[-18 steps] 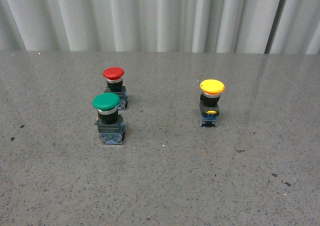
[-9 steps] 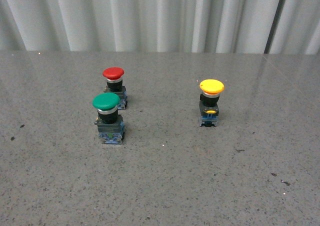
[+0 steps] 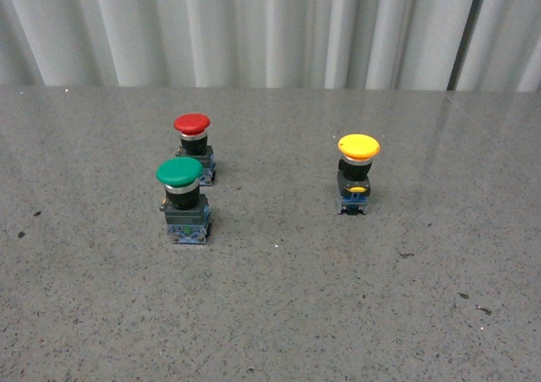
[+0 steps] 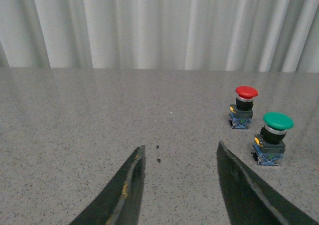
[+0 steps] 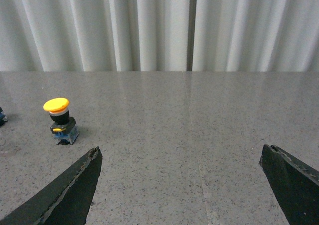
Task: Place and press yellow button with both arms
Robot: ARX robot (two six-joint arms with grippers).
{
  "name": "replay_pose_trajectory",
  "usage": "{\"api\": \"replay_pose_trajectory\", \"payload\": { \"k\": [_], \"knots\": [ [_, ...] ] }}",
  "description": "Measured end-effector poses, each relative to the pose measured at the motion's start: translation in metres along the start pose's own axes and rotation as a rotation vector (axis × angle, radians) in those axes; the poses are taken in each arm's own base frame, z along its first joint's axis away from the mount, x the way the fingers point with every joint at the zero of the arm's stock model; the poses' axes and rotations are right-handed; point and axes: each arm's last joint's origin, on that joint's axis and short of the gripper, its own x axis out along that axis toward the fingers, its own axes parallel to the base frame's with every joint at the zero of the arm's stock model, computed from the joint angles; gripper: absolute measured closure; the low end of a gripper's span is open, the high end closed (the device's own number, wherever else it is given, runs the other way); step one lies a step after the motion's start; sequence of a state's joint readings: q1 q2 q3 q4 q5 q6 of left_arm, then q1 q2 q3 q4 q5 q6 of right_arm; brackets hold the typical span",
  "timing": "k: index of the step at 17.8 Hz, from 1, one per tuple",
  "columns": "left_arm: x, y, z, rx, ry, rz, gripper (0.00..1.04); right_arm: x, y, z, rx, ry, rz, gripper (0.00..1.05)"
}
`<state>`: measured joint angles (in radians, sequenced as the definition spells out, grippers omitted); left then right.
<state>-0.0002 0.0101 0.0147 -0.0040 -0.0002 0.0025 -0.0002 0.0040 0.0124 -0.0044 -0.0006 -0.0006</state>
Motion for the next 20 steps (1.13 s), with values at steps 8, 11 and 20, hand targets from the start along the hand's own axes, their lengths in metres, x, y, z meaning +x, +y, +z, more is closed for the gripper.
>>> {"api": "replay_pose_trajectory", "payload": {
  "k": [8,11,20],
  "knots": [
    [0.000,0.000,0.000,0.000,0.000,0.000,0.07,0.000,0.000,0.000,0.000,0.000,0.000,0.07],
    [0.000,0.000,0.000,0.000,0.000,0.000,0.07,0.004,-0.006,0.007,0.081,0.070,0.068,0.07],
    [0.000,0.000,0.000,0.000,0.000,0.000,0.07,0.098,0.062,0.082,0.044,-0.060,0.331,0.07]
  ]
}}
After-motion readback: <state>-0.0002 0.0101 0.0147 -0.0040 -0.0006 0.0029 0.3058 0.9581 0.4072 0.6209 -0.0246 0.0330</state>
